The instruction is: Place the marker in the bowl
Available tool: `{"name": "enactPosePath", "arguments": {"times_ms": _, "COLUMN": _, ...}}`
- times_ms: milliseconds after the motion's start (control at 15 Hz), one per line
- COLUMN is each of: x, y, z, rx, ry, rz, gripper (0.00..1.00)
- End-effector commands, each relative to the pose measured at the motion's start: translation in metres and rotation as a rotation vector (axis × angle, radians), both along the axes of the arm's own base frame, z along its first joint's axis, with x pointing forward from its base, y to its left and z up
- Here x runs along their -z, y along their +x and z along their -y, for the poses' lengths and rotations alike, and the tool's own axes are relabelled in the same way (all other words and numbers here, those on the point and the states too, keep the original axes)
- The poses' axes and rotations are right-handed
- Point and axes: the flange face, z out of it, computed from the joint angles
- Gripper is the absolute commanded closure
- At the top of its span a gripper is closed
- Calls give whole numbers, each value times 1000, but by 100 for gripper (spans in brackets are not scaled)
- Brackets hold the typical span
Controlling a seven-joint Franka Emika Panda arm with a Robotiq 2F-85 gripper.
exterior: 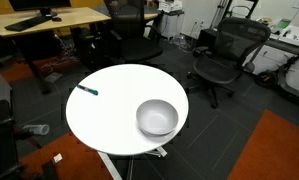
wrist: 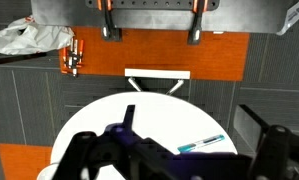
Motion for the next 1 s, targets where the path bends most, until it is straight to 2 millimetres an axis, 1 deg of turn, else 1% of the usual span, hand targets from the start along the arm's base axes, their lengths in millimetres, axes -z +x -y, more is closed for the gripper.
{"name": "enactPosePath", "arguments": {"times_ms": 0, "x": 13, "y": 29, "z": -8, "rx": 94, "ry": 36, "rz": 56, "gripper": 0}}
{"name": "enactPosePath", "arguments": {"times_ms": 267, "x": 42, "y": 60, "z": -26, "rx": 220, "ry": 83, "rz": 121, "gripper": 0}}
{"name": "enactPosePath", "arguments": {"times_ms": 533, "x": 77, "y": 95, "z": -43, "rx": 409, "ry": 120, "rz": 177, "gripper": 0}}
{"name": "enactPosePath", "arguments": {"times_ms": 933, "x": 122, "y": 138, "z": -69, "rx": 643, "ry": 161, "rz": 232, "gripper": 0}}
